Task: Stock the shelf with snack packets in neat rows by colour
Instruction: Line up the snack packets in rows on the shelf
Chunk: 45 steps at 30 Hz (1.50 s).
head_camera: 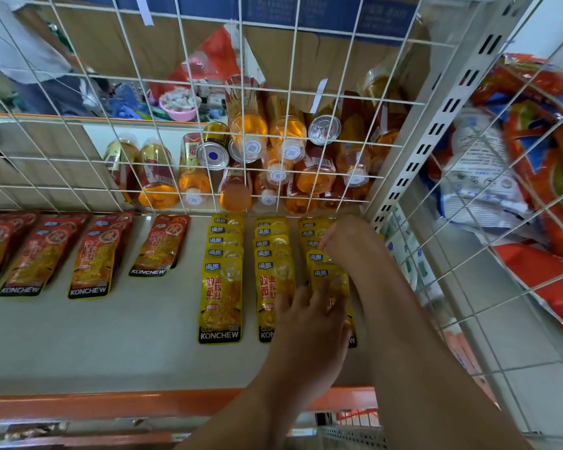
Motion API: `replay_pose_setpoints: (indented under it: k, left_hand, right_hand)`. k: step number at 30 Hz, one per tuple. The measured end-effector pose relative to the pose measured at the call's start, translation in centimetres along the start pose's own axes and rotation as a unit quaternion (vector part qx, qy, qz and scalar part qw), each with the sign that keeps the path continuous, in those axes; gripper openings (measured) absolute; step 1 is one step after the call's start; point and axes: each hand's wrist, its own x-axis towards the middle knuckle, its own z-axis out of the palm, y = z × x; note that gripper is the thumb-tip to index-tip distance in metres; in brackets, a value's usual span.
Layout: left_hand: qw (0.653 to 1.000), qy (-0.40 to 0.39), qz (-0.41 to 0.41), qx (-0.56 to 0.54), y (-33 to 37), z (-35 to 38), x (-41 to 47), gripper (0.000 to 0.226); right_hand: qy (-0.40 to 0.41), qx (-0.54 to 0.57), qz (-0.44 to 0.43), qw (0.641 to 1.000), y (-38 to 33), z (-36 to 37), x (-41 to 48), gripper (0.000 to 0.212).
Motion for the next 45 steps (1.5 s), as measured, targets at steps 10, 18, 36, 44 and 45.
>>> replay_pose_setpoints:
  k: [10, 18, 36, 44, 45]
  left_hand:
    - [1.000, 0.001, 0.003, -0.007, -0.1, -0.1, -0.1, 0.045]
    - [1.000, -0.010, 0.001, -0.009, -0.1, -0.2, -0.1, 0.047]
    - [1.000, -0.022, 0.007, -0.020, -0.2, -0.4, -0.2, 0.052]
    - [0.999, -0.028, 0.003, -0.022, -0.2, -0.4, -0.2, 0.052]
    - [0.999, -0.029, 0.003, -0.022, -0.1, -0.4, -0.2, 0.053]
  right_hand:
    - [0.081, 0.020, 0.031, 0.996, 0.5, 0.0, 0.8, 0.024]
    - [0.045, -0.033, 0.008, 0.998, -0.9, -1.0, 0.5, 0.025]
    - [-0.018, -0.021, -0.002, 1.000, -1.4, -1.9, 1.5, 0.020]
    - [0.021, 0.011, -0.018, 1.000, -1.1, -1.5, 0.8, 0.025]
    - [0.035, 0.012, -0.027, 0.999, -1.1, -1.5, 0.7, 0.025]
